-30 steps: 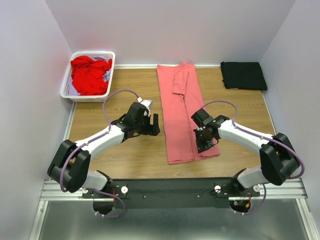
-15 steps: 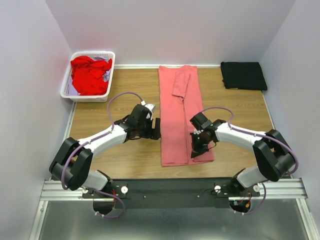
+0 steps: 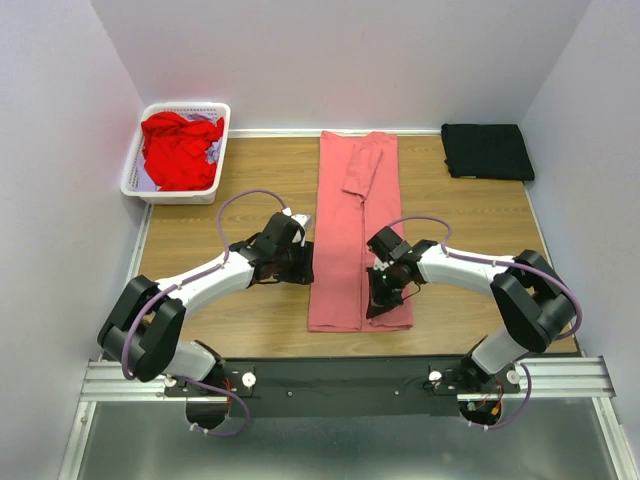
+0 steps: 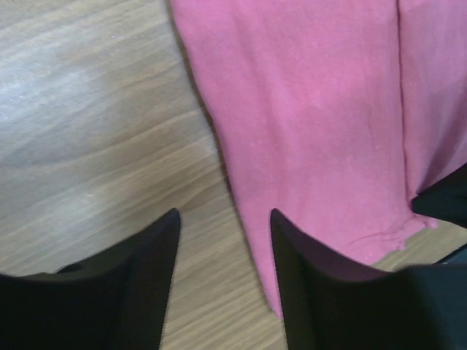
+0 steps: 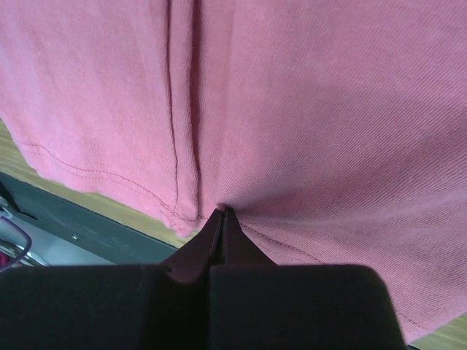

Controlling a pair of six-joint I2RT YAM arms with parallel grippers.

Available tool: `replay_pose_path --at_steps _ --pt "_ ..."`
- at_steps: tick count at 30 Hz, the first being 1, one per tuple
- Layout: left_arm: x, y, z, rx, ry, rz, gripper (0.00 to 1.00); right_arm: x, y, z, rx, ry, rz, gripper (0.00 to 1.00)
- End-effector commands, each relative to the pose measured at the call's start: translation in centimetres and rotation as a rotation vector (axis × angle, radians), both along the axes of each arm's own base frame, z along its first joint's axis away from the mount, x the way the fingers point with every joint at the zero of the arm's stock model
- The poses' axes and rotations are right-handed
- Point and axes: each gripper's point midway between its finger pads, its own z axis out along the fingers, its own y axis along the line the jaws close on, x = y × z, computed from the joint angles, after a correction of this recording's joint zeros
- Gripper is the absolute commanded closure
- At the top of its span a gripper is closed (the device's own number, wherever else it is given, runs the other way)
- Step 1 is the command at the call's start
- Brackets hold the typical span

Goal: Fold and stack the t-shirts
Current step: Fold the tshirt

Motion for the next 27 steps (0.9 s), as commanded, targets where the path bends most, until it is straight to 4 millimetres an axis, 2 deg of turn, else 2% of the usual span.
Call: replay_pose_path --at_steps 1,3,7,9,13,16,20,23,27 --pt "-0.8 -1.6 0.8 -0.045 0.009 -0.056 0.48 -0.2 0.7 -0.1 0.018 0.023 0.0 0.99" --pt "-1.1 -2.5 0.6 -0.065 0.019 -0.091 0.57 -0.2 0.6 -0.2 0.012 0.025 -0.001 0.99" --pt "-2.2 -4.4 0.3 -0.104 0.057 -0.183 0.67 0.1 0.9 -0.1 0.014 0.017 -0.002 0.99" --pt "-2.7 -5.4 0.0 -0.103 0.067 -0.242 0.68 0.2 0.9 -0.1 0.015 0.018 -0.004 0.99" --pt "-3.5 -8.6 1.3 -0.177 0.063 -0.374 0.69 0.1 0.7 -0.3 0.009 0.02 -0.007 0.99" --pt "-4.6 -10.3 0.8 -0.227 0.107 -0.446 0.7 0.0 0.7 -0.3 0.007 0.019 -0.009 0.99" --pt "-5.9 -11.2 -2.0 -0.252 0.209 -0.516 0.72 0.2 0.7 -0.4 0.004 0.018 -0.01 0.99" --pt "-6.6 -11.9 -2.5 -0.295 0.247 -0.559 0.72 0.2 0.9 -0.4 0.008 0.022 -0.01 0.99" --pt "-6.9 -11.7 -4.5 -0.267 0.304 -0.546 0.73 0.2 1.2 0.0 0.027 0.024 -0.007 0.99"
